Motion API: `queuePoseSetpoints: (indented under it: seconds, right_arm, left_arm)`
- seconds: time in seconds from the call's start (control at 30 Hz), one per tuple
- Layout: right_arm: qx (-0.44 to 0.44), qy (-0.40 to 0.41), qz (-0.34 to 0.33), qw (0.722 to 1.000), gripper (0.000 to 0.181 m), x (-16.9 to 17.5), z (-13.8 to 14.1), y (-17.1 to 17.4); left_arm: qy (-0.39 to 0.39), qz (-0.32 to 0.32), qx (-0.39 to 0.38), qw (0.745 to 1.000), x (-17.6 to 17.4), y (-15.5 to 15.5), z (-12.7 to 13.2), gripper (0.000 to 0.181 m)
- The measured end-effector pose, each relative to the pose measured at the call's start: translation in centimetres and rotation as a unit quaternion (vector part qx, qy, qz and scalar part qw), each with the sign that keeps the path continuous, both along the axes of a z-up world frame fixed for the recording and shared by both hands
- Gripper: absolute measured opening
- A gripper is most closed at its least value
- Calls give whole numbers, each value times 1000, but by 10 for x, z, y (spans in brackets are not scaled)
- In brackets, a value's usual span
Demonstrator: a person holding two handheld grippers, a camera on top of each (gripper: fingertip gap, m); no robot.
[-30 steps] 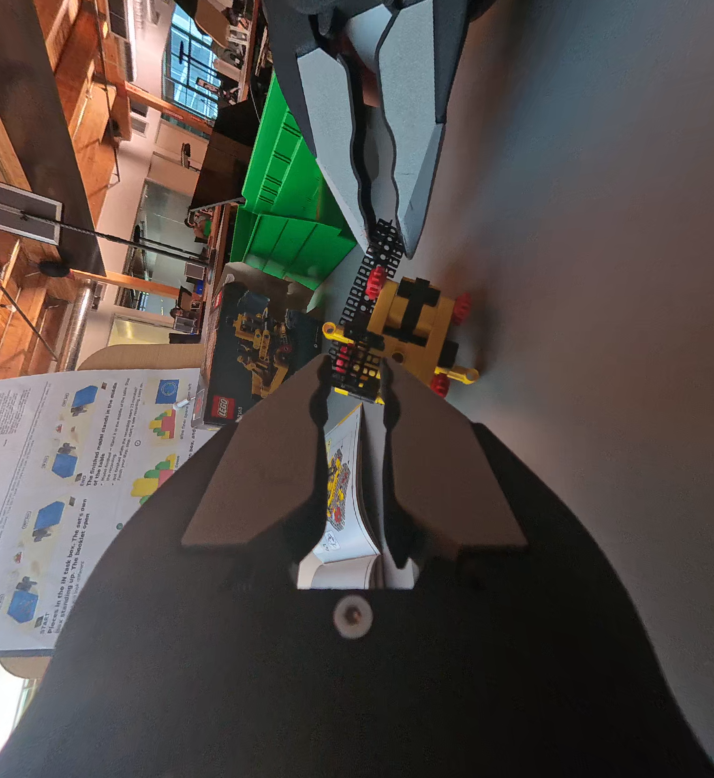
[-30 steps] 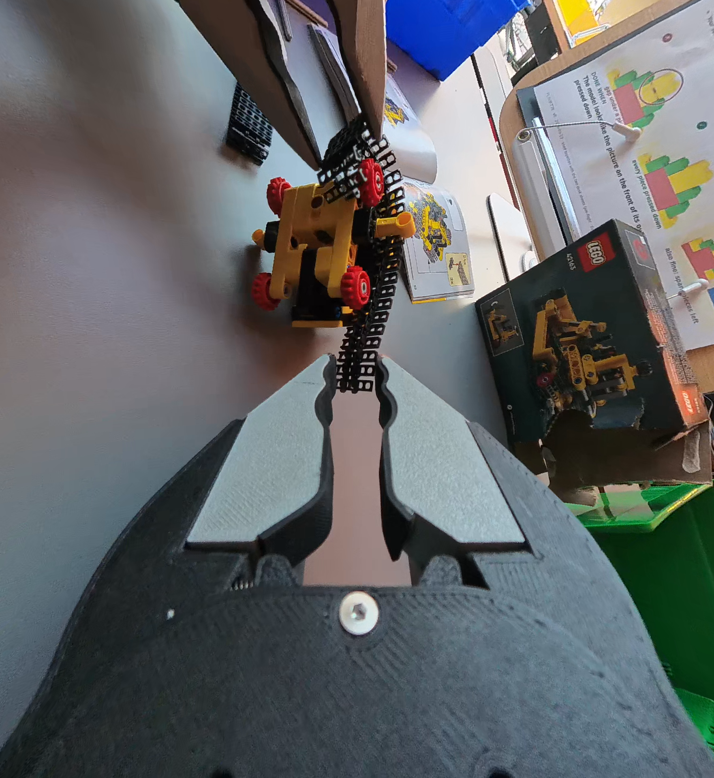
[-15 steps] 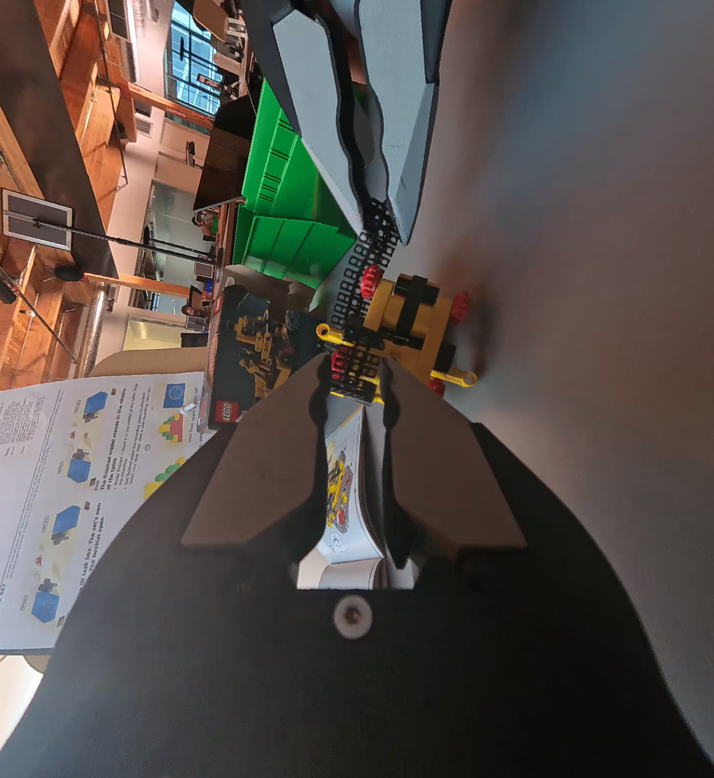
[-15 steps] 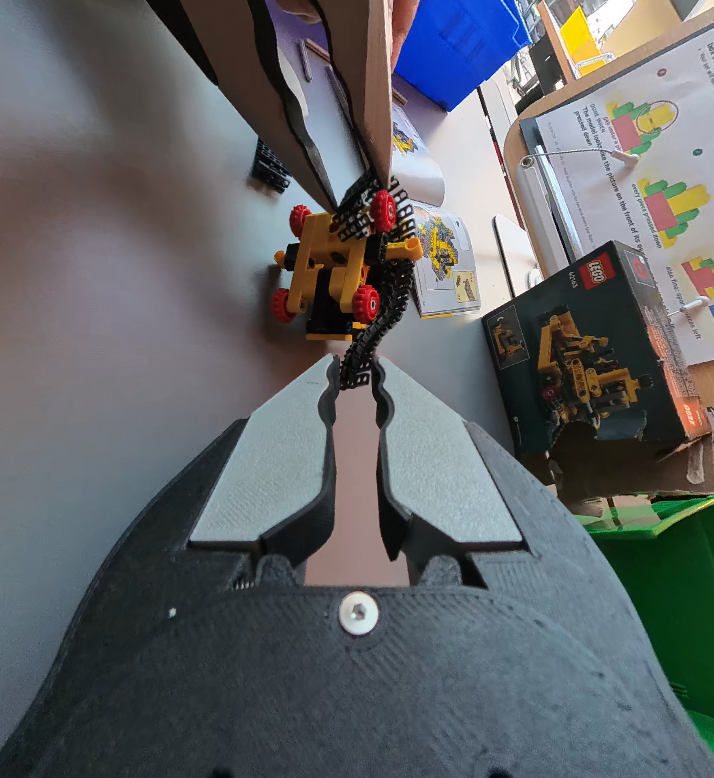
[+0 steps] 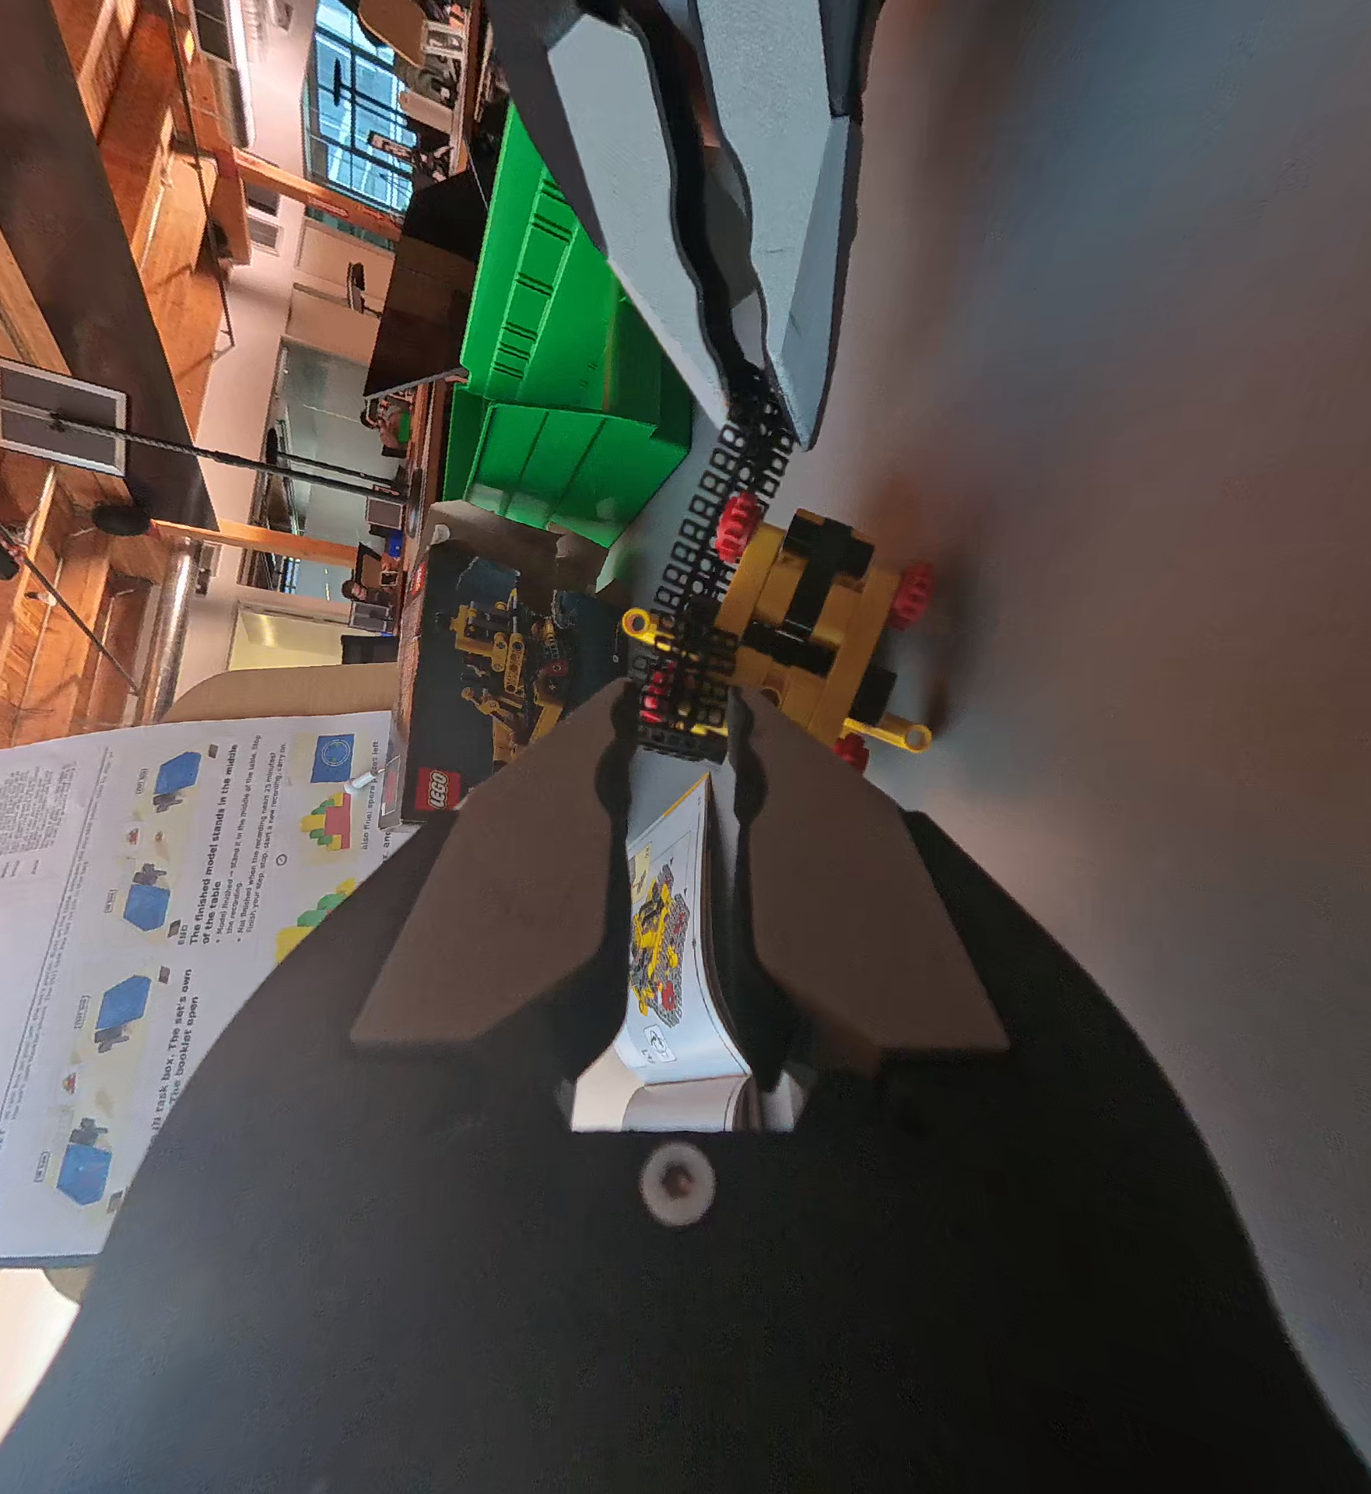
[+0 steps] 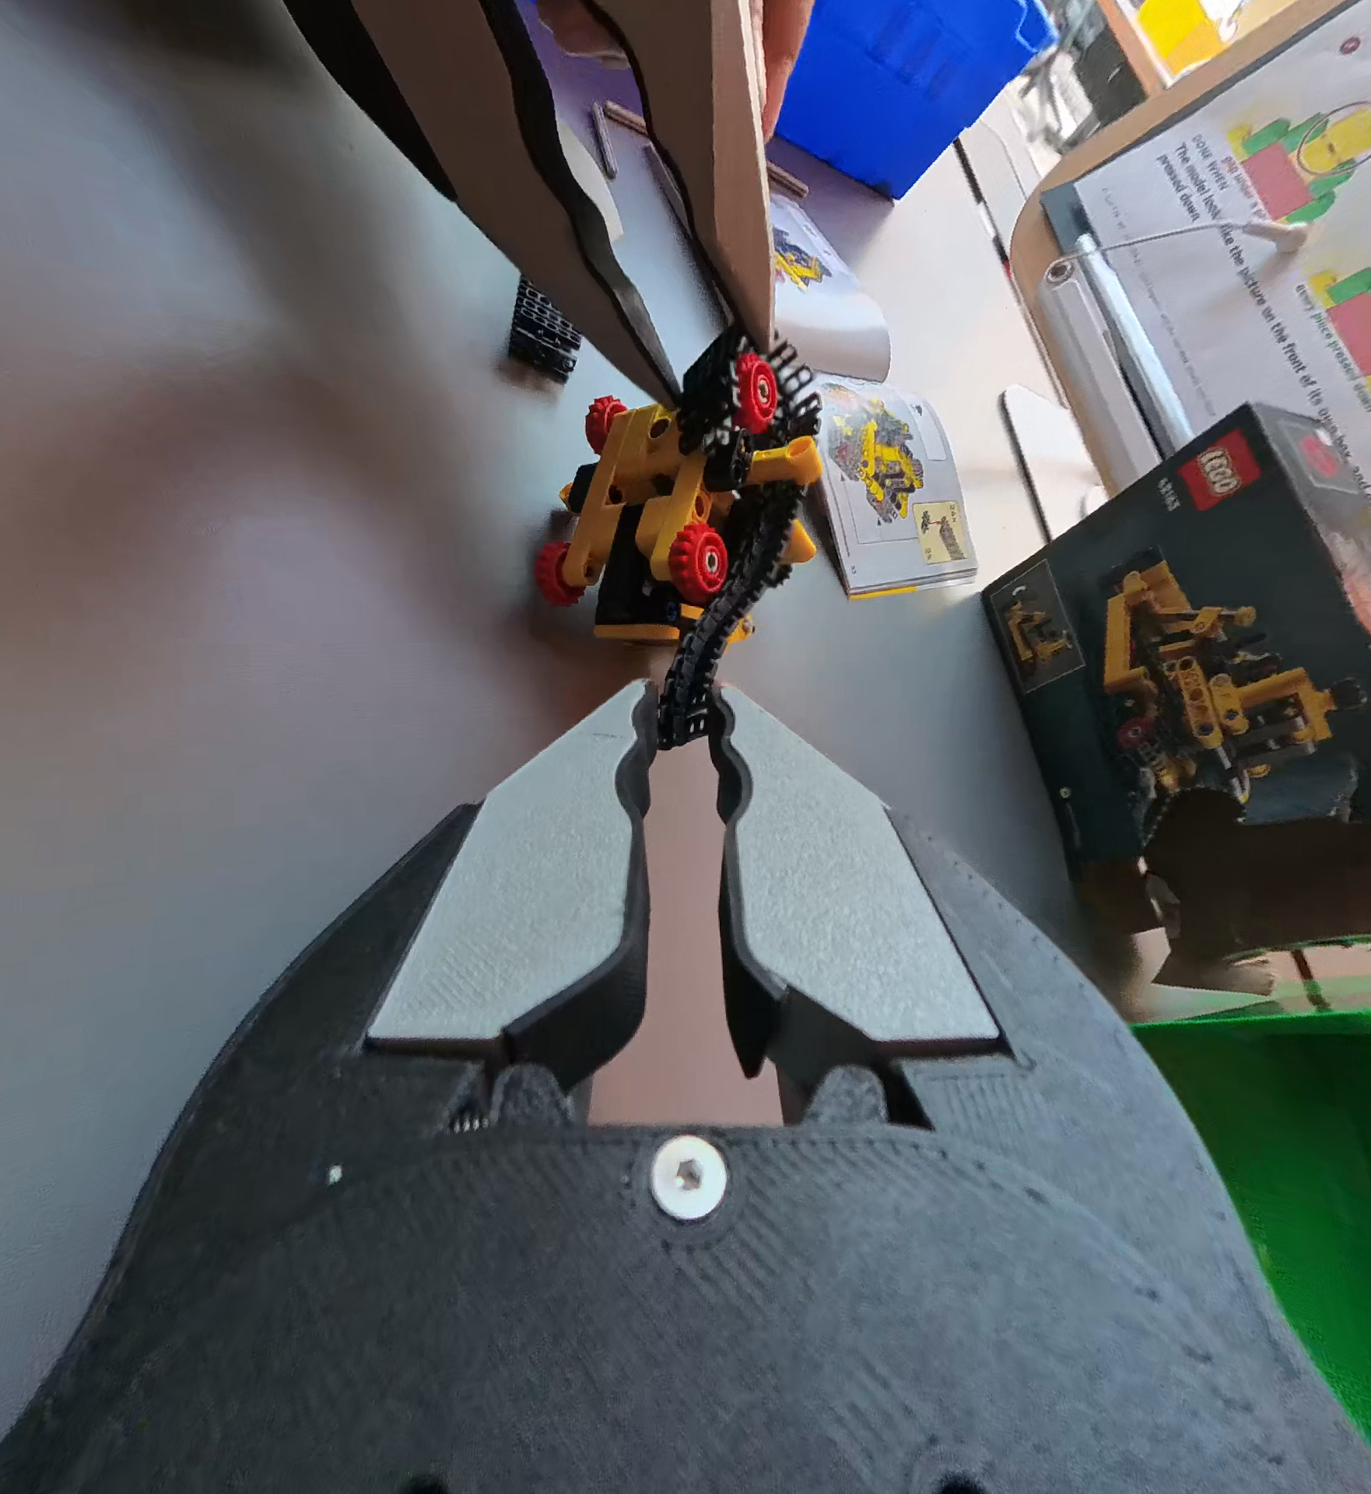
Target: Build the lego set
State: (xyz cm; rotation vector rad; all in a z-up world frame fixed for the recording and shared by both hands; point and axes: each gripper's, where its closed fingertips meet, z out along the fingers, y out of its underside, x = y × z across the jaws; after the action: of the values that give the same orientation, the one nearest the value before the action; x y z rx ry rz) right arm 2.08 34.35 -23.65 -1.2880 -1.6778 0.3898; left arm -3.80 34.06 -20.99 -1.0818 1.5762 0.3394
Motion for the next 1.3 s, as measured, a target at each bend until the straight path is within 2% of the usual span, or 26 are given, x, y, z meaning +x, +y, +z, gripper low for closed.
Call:
queuePoseSetpoints:
  seconds: [0.4, 0.63, 0.87, 1.07, 1.3]
  right_arm:
    - [-70, 2, 5, 998, 6, 4, -6, 2]
    - [-111, 11, 22, 993, 4, 3, -5, -5]
    - [-139, 11, 42, 989, 3, 2, -5, -13]
    - [-141, 8, 51, 989, 3, 1, -4, -17]
    - [-142, 6, 52, 989, 2, 1, -5, -18]
  left_arm:
    - [3, -44, 11, 999, 0, -8, 4, 18]
    - [-7, -46, 5, 999, -1, -8, 4, 18]
    - [-10, -48, 33, 998, 2, -9, 5, 17]
    - [19, -45, 71, 996, 1, -8, 0, 14]
    - [-40, -75, 25, 996, 5, -23, 17, 22]
